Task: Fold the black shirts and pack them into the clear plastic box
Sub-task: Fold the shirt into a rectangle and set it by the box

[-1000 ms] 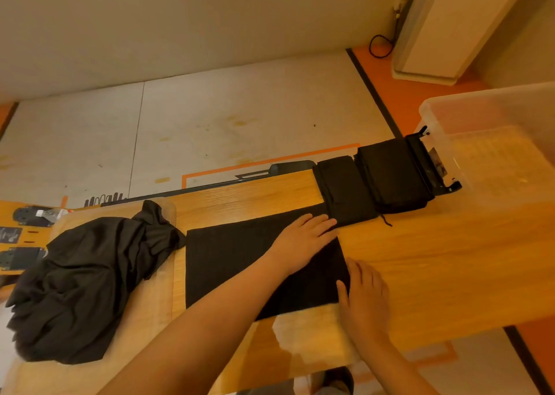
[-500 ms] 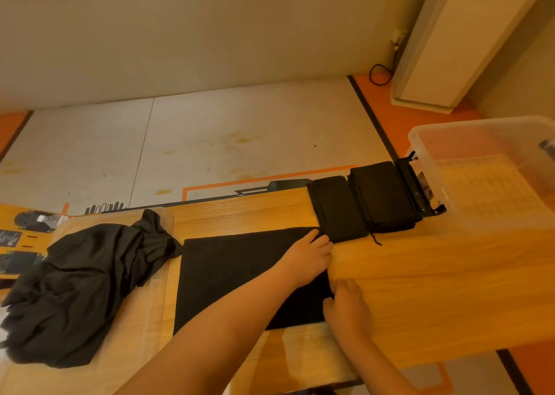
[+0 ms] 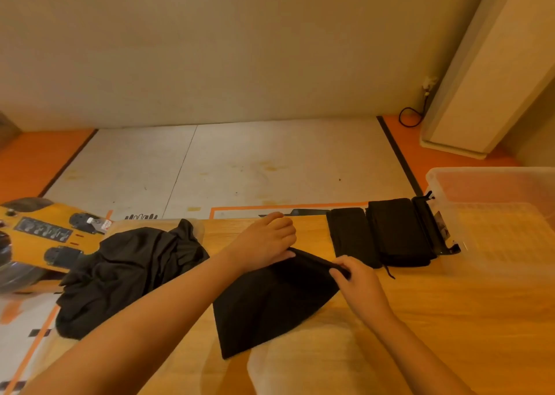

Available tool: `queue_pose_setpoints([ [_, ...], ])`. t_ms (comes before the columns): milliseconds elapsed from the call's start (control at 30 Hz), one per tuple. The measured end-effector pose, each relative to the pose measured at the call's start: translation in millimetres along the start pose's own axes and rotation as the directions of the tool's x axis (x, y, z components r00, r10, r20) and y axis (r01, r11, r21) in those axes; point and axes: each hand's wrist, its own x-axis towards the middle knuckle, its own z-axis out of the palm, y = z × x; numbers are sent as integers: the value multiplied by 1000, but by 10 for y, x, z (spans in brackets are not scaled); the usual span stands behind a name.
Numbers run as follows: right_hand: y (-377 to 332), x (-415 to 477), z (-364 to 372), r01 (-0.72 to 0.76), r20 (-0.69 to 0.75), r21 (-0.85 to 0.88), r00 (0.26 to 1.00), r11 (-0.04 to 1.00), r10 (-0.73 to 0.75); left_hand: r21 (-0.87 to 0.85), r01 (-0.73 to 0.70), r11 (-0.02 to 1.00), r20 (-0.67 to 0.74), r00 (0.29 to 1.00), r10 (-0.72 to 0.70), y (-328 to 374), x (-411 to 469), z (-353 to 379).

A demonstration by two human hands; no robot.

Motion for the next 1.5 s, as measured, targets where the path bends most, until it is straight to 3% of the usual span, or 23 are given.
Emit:
queue_pose_setpoints([
  [133,-398,241,-188,172,-35,33,985,985,-171,58,131,990,133,981,-138,-339,-180,-309],
  [233,-659,509,-266,274,-31,17,961,962,-274,79,293,953,387,872,-300,-553,-218,-547],
  [300,-818,701,-303,327,-25,-4,945,945,-327,48,393,918,418,827,-376,-718,-254,-644],
  [433,-1123,1076,-406,390,-62,-10,919,921,-390,-114,569,814,276,806,-525,-1047,-270,-818],
  [533,-1358,1304,-555,416,-128,3,902,909,-412,-160,623,766,201,780,-593,-1269,-170,-1031],
  [667,-1649,1440,-798,479,-226,36,859,877,-459,-173,605,777,21,791,-611,-1454,-97,-1325],
  [800,-1743,1364,-924,551,-285,-37,794,833,-538,-147,503,852,-239,817,-524,-1381,-143,-1434],
  [933,-1465,1109,-780,580,-278,-128,758,805,-590,-141,455,879,-275,835,-477,-1026,-309,-1233],
  [1100,-656,408,-225,560,-107,-289,787,776,-608,-220,532,818,-98,822,-561,-58,-809,-368],
  [1200,-276,-127,154,408,179,-236,910,882,-373,-236,559,795,101,828,-552,703,-1146,191],
  [1233,-121,-294,288,375,251,-184,912,909,-325,-242,590,771,187,808,-559,929,-1224,323],
  [1367,250,-680,615,501,508,-371,814,782,-281,-241,625,742,336,771,-541,1593,-1421,651],
  [1500,428,-1004,620,565,565,-441,778,697,-274,-301,688,660,415,718,-559,2068,-1652,693],
])
